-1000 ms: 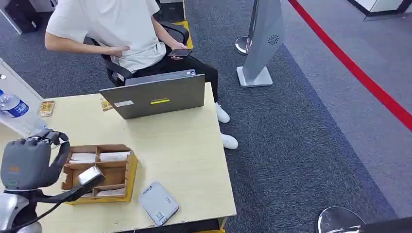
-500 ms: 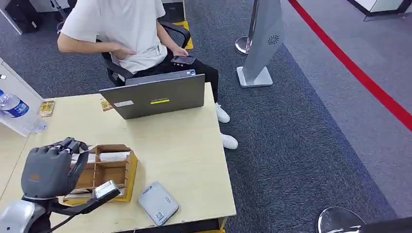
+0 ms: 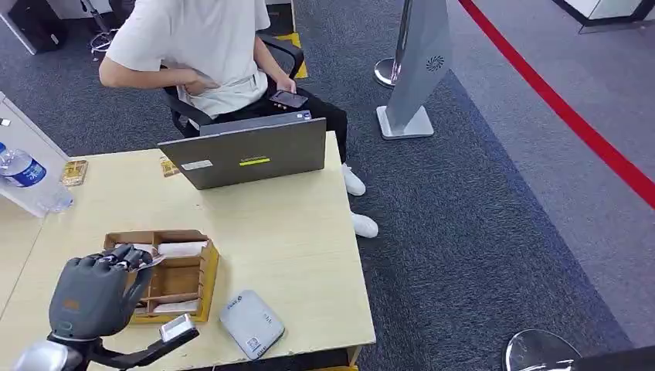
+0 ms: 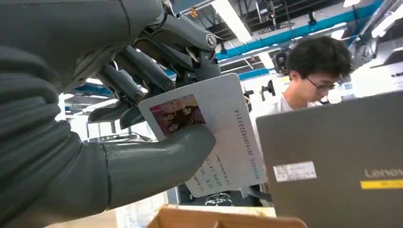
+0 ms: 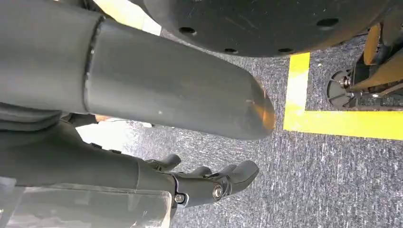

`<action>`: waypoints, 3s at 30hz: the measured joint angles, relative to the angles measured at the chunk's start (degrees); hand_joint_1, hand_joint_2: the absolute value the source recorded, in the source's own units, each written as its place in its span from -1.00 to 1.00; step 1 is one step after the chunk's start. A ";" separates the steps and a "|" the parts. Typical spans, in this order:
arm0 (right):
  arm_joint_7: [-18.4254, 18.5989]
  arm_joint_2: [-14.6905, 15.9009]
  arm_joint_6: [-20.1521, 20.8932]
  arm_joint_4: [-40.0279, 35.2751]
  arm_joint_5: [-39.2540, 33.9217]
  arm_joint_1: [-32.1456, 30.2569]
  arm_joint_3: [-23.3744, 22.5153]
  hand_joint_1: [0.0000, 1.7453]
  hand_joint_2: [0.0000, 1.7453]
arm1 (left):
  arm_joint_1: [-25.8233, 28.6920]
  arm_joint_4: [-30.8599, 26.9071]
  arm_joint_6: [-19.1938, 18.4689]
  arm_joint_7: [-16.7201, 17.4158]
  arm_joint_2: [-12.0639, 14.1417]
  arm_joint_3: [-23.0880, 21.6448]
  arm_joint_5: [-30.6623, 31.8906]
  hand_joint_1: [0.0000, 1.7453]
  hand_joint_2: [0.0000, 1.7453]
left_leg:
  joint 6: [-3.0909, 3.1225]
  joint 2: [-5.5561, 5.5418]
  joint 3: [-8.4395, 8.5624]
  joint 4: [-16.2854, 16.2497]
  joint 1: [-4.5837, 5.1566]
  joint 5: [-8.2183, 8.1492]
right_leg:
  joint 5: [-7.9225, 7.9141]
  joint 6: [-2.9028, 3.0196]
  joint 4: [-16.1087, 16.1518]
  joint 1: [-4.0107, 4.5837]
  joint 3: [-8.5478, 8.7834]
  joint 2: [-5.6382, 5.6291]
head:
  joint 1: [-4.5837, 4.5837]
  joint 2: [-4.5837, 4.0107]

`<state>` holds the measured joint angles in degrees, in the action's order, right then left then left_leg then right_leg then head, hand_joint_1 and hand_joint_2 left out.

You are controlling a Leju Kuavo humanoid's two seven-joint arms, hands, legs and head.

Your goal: Pass the card to the sensor for recognition and then transmit it.

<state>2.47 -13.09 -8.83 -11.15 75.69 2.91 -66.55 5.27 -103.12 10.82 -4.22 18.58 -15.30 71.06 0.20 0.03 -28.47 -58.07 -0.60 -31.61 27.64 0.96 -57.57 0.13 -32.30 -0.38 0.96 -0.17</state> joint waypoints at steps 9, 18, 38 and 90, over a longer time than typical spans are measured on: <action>0.00 -0.07 0.37 0.07 0.52 0.05 0.00 -1.00 -1.00 | 2.31 1.14 -0.09 -0.79 0.07 -6.01 2.05 1.00 1.00 | 0.01 0.00 0.00 0.00 0.01 -0.01 | 0.00 0.00 0.00 -0.02 0.00 0.01 | -0.02 0.00; 0.17 -0.22 0.42 0.07 0.76 0.08 0.00 -1.00 -1.00 | 2.71 3.58 0.04 -0.57 0.11 -12.04 2.16 1.00 1.00 | 0.03 0.00 -0.01 0.01 0.01 -0.03 | 0.01 -0.01 0.00 -0.01 0.00 0.01 | -0.02 0.00; 0.22 -0.28 0.09 0.07 0.77 0.08 0.00 -1.00 -1.00 | 2.85 5.90 0.52 -0.50 0.50 -14.56 2.29 1.00 1.00 | 0.03 0.00 -0.01 0.01 0.01 -0.02 | 0.01 -0.01 0.00 -0.01 0.00 0.01 | -0.02 0.00; 0.70 -0.31 0.83 0.07 2.01 0.10 0.02 -1.00 -1.00 | 3.49 17.22 6.71 8.87 3.41 -28.72 -4.24 1.00 1.00 | 0.08 -0.04 0.02 0.05 0.05 -0.12 | 0.13 -0.08 0.01 -0.08 0.03 0.08 | -0.02 0.00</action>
<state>3.17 -13.40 -8.00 -11.08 77.70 3.01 -66.53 8.76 -85.90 17.53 4.66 21.99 -44.02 66.82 0.28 -0.02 -28.45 -58.01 -0.55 -31.73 27.78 0.88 -57.56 0.05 -32.28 -0.30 0.94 -0.17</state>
